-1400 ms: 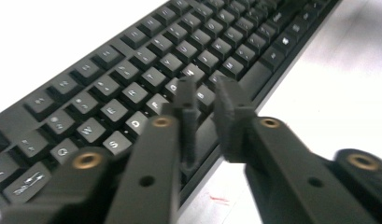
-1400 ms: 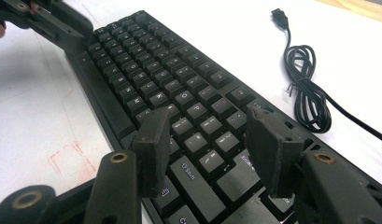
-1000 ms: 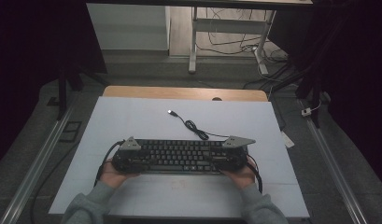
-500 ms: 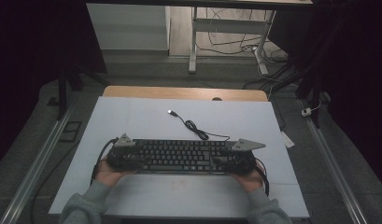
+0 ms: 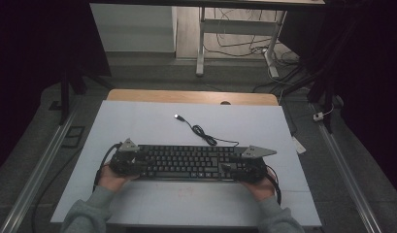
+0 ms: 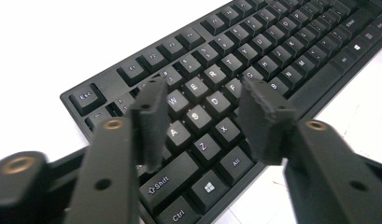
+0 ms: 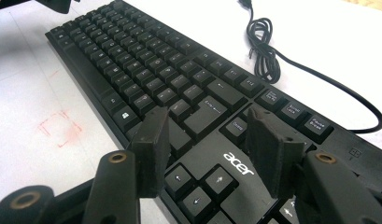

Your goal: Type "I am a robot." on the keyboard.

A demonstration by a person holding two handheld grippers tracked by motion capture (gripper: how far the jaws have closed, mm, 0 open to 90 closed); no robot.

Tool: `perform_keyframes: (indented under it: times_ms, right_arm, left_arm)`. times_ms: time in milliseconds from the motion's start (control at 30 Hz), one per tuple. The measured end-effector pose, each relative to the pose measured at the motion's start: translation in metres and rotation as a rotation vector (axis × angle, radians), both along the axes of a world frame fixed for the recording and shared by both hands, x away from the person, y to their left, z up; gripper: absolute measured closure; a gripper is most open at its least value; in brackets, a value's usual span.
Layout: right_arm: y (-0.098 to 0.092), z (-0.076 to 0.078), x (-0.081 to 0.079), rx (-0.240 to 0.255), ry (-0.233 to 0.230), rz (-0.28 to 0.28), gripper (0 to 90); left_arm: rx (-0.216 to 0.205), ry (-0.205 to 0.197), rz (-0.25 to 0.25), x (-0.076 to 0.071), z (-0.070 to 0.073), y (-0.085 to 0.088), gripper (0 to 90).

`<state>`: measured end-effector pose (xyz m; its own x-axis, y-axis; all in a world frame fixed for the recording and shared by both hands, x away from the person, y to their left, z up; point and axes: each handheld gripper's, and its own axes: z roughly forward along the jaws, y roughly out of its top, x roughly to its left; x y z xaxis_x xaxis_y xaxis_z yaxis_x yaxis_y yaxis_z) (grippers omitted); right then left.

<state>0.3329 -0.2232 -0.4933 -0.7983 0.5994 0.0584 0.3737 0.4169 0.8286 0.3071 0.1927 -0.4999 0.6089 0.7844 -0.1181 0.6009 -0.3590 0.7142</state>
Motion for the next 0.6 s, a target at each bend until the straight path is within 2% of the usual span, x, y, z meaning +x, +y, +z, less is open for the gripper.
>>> perform_keyframes:
  times_ms: [367, 600]
  right_arm:
    - [0.001, -0.001, 0.000, -0.021, -0.001, 0.000, 49.7]
    - [0.002, -0.003, 0.001, -0.023, 0.005, 0.003, 49.5]
  left_arm:
    - [0.015, 0.025, 0.003, 0.006, -0.007, 0.005, 73.2]
    - [0.029, 0.038, -0.010, 0.009, -0.011, 0.004, 87.8]
